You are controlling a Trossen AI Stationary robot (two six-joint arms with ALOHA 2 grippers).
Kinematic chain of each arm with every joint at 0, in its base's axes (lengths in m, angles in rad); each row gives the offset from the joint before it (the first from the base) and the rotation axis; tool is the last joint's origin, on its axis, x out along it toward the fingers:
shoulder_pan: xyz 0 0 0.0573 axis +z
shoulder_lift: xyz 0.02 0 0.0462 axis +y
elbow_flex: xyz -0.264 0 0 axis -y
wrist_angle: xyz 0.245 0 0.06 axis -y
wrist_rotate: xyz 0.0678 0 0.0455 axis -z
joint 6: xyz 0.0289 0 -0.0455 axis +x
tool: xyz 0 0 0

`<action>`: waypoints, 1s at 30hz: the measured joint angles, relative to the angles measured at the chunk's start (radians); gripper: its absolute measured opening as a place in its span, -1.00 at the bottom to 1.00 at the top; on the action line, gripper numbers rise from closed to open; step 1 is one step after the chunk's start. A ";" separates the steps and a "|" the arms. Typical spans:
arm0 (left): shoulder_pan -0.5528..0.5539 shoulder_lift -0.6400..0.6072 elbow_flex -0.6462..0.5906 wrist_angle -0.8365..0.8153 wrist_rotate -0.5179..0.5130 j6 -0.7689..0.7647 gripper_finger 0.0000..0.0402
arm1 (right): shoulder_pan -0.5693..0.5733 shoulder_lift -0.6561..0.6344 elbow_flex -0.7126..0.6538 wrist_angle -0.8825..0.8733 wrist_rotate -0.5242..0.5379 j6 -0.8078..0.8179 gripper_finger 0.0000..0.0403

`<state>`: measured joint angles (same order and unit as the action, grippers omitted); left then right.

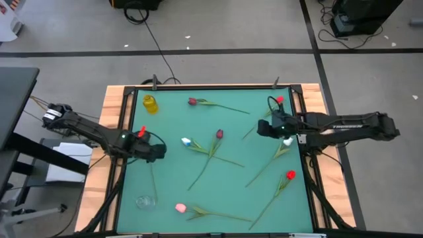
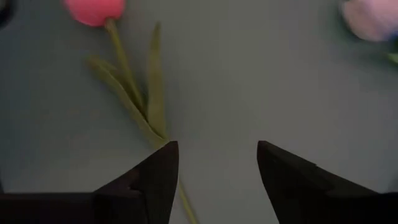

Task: Sort flowers into vase by color
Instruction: Put the right white flower into the yellow vase

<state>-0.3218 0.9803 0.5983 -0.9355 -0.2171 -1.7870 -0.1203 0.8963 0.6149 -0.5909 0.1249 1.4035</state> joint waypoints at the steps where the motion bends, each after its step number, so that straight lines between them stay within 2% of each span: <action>1: 0.000 -0.004 0.001 0.014 -0.002 0.011 0.11 | 0.002 0.018 0.018 0.017 0.000 -0.028 -0.13; 8: 0.000 -0.013 0.002 0.012 -0.020 0.030 0.11 | -0.011 0.144 0.130 0.014 -0.002 -0.092 -0.13; 13: 0.000 -0.042 0.003 0.016 -0.023 0.053 0.11 | -0.014 0.225 0.141 -0.005 -0.087 -0.033 -0.13; 18: 0.000 -0.113 0.004 0.033 -0.058 0.088 0.11 | -0.014 0.299 0.140 -0.146 -0.201 0.061 -0.13; 24: 0.021 -0.198 0.004 0.084 -0.199 0.296 0.12 | 0.045 0.377 0.140 -0.289 -0.354 0.098 -0.15; 30: 0.095 -0.237 0.004 0.349 -0.227 0.667 0.09 | 0.130 0.436 0.140 -0.307 -0.381 0.232 -0.16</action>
<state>-0.2265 0.7433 0.6022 -0.5865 -0.4441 -1.1205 0.0093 1.3323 0.7544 -0.8978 -0.2560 1.6356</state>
